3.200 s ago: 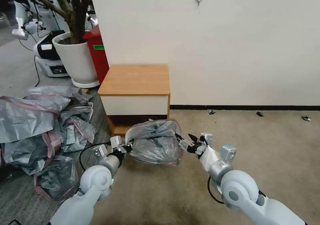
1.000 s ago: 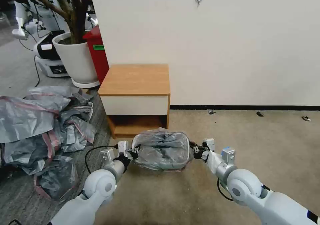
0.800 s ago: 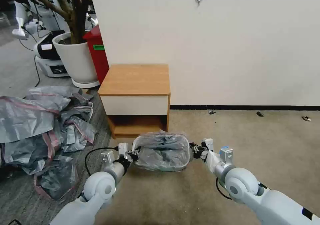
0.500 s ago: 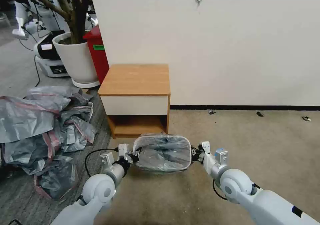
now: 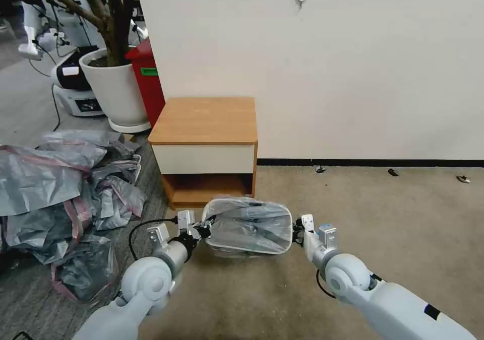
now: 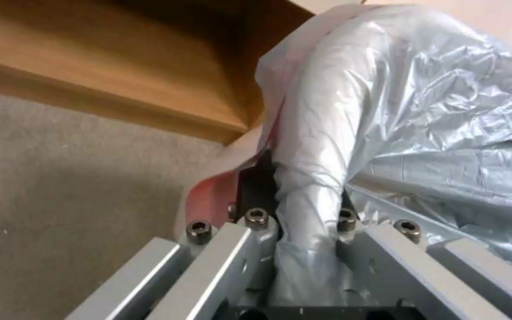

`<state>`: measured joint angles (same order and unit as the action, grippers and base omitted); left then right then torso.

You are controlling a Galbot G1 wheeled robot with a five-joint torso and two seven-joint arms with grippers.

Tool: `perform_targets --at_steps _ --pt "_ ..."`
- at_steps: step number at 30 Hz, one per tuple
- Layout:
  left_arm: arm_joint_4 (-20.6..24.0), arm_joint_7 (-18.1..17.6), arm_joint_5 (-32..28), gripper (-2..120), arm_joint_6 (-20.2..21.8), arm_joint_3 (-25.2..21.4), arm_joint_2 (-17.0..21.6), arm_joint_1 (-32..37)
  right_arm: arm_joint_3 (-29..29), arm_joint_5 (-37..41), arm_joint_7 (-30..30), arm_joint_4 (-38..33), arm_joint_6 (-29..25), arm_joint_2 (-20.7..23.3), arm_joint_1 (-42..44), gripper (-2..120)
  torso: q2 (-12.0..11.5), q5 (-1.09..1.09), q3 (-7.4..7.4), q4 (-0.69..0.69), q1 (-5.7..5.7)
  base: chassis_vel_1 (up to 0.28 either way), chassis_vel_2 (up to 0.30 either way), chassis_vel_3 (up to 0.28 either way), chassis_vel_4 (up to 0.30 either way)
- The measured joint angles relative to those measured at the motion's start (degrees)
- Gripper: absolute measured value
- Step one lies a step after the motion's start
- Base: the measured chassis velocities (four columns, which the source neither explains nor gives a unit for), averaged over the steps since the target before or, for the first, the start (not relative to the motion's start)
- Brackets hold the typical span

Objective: Pick up the garbage bag from the table and place it over the trash can.

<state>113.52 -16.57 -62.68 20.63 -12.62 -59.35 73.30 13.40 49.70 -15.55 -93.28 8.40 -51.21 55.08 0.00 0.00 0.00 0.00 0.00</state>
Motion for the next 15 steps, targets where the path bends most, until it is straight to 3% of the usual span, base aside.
perform_targets --at_steps 15 --pt "1.6 -1.4 -4.3 4 1.0 -0.3 1.2 0.0 4.1 -1.9 -0.5 7.9 -3.0 -3.1 -4.4 0 0.0 0.00 0.00 0.00 0.00 0.000 0.000 0.000 0.000"
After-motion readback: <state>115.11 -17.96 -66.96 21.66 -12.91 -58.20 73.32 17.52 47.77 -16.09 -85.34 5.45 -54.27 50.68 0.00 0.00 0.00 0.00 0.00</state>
